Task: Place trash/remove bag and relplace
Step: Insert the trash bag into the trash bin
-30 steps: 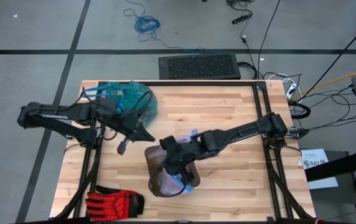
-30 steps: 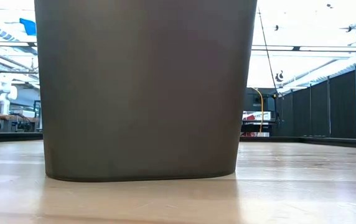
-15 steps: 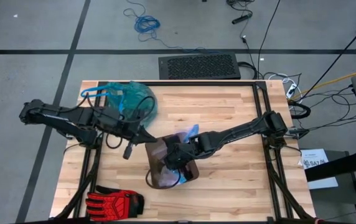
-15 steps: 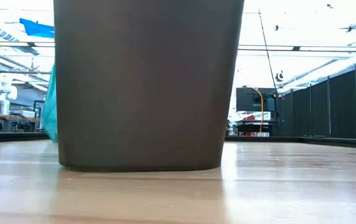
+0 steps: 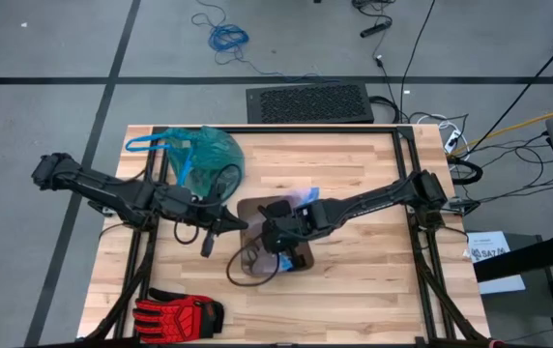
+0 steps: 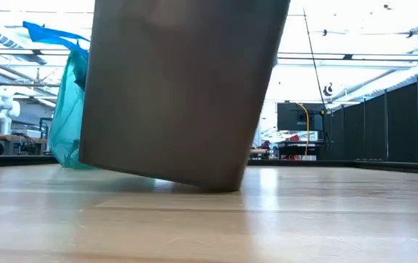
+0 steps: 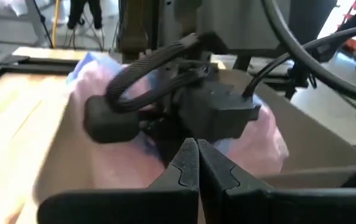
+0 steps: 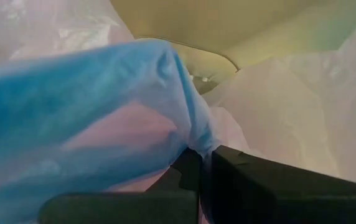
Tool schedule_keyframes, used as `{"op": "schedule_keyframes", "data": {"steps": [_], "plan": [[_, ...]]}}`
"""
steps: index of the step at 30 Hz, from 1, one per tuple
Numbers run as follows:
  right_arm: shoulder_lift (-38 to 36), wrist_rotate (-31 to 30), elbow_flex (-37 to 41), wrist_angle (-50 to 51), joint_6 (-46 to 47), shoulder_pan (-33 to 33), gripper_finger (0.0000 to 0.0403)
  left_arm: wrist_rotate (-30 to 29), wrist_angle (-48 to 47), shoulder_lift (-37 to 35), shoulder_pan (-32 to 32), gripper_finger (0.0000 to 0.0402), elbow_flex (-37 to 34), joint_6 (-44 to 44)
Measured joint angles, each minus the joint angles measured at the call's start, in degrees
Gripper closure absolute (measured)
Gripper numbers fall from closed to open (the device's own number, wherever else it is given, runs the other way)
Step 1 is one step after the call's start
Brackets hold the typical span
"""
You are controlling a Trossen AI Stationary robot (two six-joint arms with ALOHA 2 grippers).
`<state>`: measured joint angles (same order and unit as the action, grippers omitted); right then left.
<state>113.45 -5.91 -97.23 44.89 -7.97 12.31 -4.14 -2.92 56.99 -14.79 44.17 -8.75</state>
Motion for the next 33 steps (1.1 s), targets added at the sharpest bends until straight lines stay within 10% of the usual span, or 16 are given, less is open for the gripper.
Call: {"op": "schedule_keyframes", "data": {"steps": [19,33], "plan": [[0.33,3.01,-12.83,-8.04,-10.81,-0.31,0.0403,-8.20,2.93,0.00,-4.24,0.0402,-3.27,1.17],[13.69,5.45,-12.53,0.56,-7.06,-1.09,0.0403,-12.29,2.68,-0.94,-8.21,0.0401,-3.42,1.70]]}}
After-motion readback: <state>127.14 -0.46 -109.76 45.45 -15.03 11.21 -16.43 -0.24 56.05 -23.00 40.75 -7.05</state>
